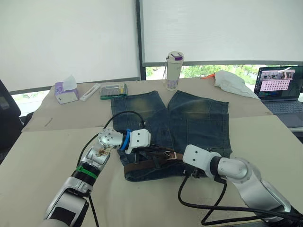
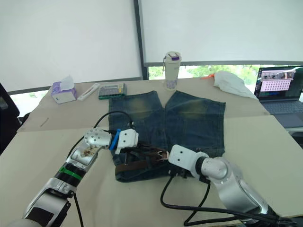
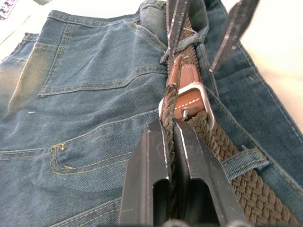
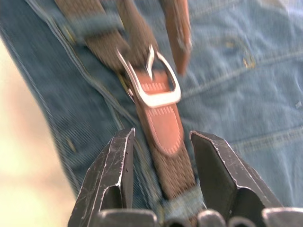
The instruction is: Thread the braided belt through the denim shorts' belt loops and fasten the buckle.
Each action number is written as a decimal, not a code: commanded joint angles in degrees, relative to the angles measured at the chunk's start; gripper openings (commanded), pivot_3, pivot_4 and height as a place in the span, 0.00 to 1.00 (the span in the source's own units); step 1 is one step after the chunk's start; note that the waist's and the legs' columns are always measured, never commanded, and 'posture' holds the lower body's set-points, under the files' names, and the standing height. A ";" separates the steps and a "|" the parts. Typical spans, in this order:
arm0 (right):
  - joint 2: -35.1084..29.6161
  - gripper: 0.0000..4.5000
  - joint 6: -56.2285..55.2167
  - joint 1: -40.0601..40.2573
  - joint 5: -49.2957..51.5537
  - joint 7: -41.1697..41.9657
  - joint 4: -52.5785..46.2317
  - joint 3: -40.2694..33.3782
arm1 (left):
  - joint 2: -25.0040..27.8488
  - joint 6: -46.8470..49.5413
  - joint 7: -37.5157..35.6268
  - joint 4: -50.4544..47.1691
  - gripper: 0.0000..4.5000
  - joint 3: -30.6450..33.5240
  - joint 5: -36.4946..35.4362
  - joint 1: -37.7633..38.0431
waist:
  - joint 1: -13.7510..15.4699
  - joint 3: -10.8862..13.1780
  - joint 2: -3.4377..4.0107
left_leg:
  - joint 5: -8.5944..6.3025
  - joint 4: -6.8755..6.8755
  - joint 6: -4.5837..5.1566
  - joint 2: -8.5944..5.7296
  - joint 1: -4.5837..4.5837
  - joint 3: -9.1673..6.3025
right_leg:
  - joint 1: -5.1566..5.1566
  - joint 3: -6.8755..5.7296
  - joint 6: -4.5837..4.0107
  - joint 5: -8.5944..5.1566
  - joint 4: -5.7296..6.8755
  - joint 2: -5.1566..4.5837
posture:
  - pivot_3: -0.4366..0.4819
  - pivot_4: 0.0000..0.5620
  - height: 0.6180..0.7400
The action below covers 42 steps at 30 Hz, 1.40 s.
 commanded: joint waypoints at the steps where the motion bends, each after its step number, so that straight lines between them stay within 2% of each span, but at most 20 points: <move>1: -0.68 0.47 -2.06 -0.84 -2.18 -0.80 0.74 0.52 | 0.50 -4.87 0.56 0.41 0.00 0.01 1.36 -0.79 | -0.08 0.00 0.00 | 0.00 -0.01 0.00 0.01 0.01 0.00 | -0.01 0.00 0.00 0.00 0.00 0.00 | 0.48 0.27 1.00; 2: -0.96 0.47 -2.41 -0.76 -2.69 -0.84 1.23 0.69 | 0.57 -6.19 0.90 0.76 0.00 0.03 1.92 -0.76 | -0.08 0.00 0.00 | 0.00 -0.01 0.00 0.01 0.01 0.00 | -0.03 0.01 0.00 0.00 -0.01 0.00 | 0.48 0.27 1.00; 3: -1.13 0.36 -2.70 -0.68 -3.09 -0.81 1.57 0.79 | 0.60 -7.16 1.15 1.09 0.00 0.04 2.30 -0.76 | -0.07 0.00 0.00 | 0.00 -0.01 0.00 0.01 0.00 0.00 | -0.03 0.01 0.00 0.00 -0.01 0.00 | 0.48 0.27 1.00; 7: -1.59 0.06 -3.74 -0.19 -3.66 -0.20 1.71 0.99 | 0.57 -11.86 2.84 3.01 0.00 -0.44 4.78 -1.49 | -0.01 0.00 0.00 | 0.00 -0.01 0.00 0.01 0.00 0.00 | -0.01 0.01 0.00 0.00 -0.02 -0.01 | 0.48 0.27 1.00; 8: -1.36 0.01 -3.88 -0.10 -3.54 -0.19 1.66 0.74 | 0.61 -13.73 3.43 3.81 0.00 -0.76 5.86 -1.86 | -0.01 0.00 -0.01 | 0.00 -0.01 0.00 0.01 0.00 0.00 | 0.00 0.01 0.00 0.00 -0.02 0.00 | 0.48 0.27 1.00; 14: 1.67 0.01 -2.26 -0.22 -1.03 -0.53 0.04 -2.38 | 1.00 -23.12 7.61 8.61 0.00 -2.86 11.91 -3.53 | -0.11 0.00 -0.01 | 0.00 -0.01 0.00 0.01 0.00 0.01 | -0.01 0.02 0.00 0.00 -0.02 0.00 | 0.48 0.27 1.00; 23: 2.37 0.01 -2.53 0.45 -0.97 -0.49 -0.65 -2.92 | 2.24 -27.62 8.61 13.35 0.00 -3.66 13.95 -7.13 | -0.16 0.00 -0.01 | 0.00 -0.01 0.00 0.01 0.00 0.01 | -0.03 0.01 0.00 0.00 0.08 0.02 | 0.48 0.27 1.00; 30: 2.96 0.01 -3.36 1.08 -1.05 -1.40 -0.28 -3.02 | 2.45 -30.57 5.67 16.59 0.00 -4.38 12.81 -10.53 | -0.18 0.00 -0.01 | 0.00 -0.01 0.00 0.01 0.00 0.01 | -0.02 0.01 0.00 0.00 0.24 0.03 | 0.48 0.27 1.00; 37: 6.25 0.01 -1.73 0.57 1.12 -1.86 -0.86 -4.24 | 1.03 -32.29 3.48 16.45 0.00 -5.95 12.19 -10.15 | -0.28 0.00 -0.01 | 0.00 -0.01 0.00 0.01 0.00 0.01 | -0.04 0.01 0.00 0.00 0.27 0.04 | 0.48 0.27 1.00; 42: 6.44 0.01 -1.03 0.74 1.25 -1.85 -1.13 -4.17 | -0.85 -28.83 4.18 15.40 0.00 -5.36 11.16 -9.28 | -0.23 0.00 -0.01 | 0.00 0.00 0.00 0.01 0.00 0.01 | -0.03 0.00 0.00 0.00 0.27 0.05 | 0.48 0.27 1.00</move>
